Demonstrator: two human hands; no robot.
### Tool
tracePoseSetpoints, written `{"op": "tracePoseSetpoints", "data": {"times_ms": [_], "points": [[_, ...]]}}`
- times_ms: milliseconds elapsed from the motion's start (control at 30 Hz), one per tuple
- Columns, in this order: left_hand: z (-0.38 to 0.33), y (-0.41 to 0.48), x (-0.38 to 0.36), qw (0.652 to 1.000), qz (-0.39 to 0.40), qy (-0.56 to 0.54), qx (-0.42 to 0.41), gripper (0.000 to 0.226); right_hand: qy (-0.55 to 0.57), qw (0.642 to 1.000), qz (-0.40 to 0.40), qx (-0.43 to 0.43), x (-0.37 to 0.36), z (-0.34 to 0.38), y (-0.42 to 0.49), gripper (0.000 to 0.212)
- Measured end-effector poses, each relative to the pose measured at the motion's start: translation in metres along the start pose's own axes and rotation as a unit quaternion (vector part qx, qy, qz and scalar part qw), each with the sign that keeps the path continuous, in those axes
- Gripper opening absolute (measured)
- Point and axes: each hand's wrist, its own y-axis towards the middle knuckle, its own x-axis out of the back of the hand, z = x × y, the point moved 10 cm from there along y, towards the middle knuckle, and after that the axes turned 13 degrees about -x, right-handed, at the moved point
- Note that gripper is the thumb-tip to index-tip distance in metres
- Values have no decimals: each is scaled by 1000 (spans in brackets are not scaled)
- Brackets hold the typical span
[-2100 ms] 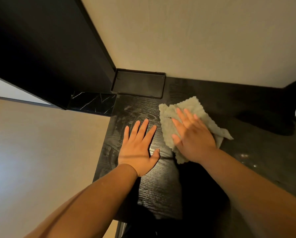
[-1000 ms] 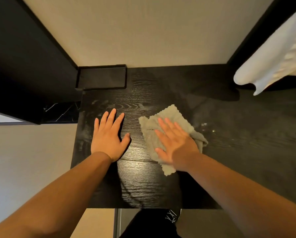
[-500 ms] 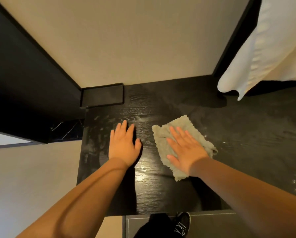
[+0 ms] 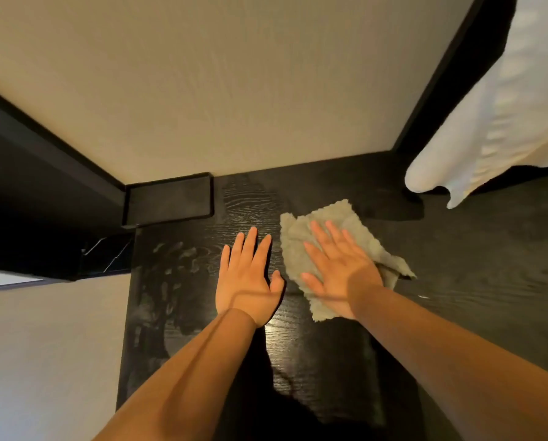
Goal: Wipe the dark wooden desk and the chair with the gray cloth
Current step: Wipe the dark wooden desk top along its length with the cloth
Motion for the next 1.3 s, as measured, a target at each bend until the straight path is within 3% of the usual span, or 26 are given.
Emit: {"op": "tracePoseSetpoints", "data": {"times_ms": [67,133,233,333,500,700,967,1167,1300], "points": [[-1,-1,-1,1000,1,-1,0,77,-9,998,4,58,5,14,2,81],[0,-1,-2,1000,5,2,-1,77,3,998,-33,59,23,7,17,77],[0,1,-1,1000,6,0,-3,77,38,995,-90,-22,53,-14,55,75],[-2,1,-1,1000,5,0,-6,78,68,989,-83,-101,61,-14,83,72],[-2,1,0,1000,12,9,-6,77,60,996,-70,10,61,53,90,67],[0,3,-2,1000,25,6,-2,80,40,994,-59,88,76,79,117,63],[1,2,-2,1000,11,-4,-5,81,45,995,-82,-46,79,-7,111,68],[0,3,0,1000,21,-11,-3,82,41,995,-80,33,72,50,105,68],[1,1,0,999,33,-9,-3,81,45,995,-88,-10,70,-5,99,74]]}}
